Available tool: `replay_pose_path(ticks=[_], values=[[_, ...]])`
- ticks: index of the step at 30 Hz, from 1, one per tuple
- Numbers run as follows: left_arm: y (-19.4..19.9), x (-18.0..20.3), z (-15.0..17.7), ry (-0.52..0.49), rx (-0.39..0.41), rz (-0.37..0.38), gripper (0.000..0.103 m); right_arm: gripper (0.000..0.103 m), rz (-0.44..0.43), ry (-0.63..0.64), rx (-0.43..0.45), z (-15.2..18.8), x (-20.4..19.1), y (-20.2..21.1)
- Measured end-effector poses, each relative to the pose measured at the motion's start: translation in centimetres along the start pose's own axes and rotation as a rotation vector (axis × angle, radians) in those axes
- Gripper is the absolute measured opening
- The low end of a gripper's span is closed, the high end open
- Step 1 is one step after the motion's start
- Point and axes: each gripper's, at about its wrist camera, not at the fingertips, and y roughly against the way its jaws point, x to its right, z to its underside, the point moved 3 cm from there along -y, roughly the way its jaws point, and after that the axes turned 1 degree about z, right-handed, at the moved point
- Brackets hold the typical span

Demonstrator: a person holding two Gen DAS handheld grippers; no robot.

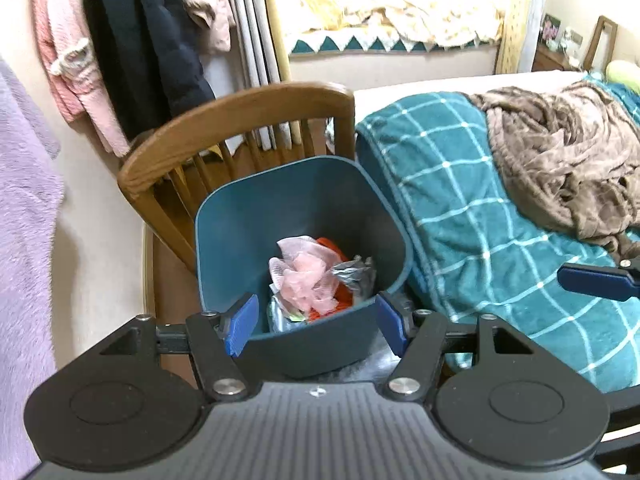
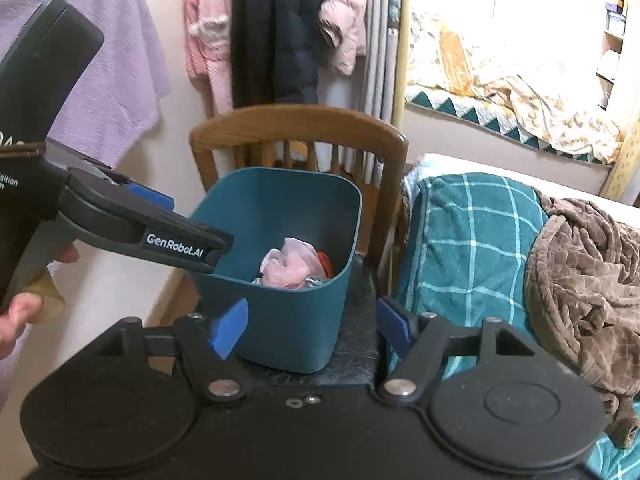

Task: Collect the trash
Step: 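Withdraw both tools from the wastebasket and lower them toward the floor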

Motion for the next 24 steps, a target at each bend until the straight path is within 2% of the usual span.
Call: replay_pose_path(ticks=[3,11,18,22,24], values=[[2.4,2.1,1.2,0.018,0.037,-0.007,0.073,0.074,-0.031,0.013,0.030,1.2,0.7,2.5],[8.3,7.8,6.5,0.123,0.134,-0.023,0.079,0.090,-0.116,0.044,0.098,5.9,3.4,8.5],[12.3,10.7,11.2,0.229,0.162,-0.013,0.079,0.102,-0.184,0.107,0.133,9.6,4.8,13.0],[13.4,10.6,13.7,0.255,0.143,-0.011,0.081,0.103,-0.212,0.121,0.133,10.9,4.8,14.4],[13.6,10.1,15.1,0.266,0.126,-0.001,0.086,0.103,-0.222,0.115,0.126,11.3,4.6,14.5]])
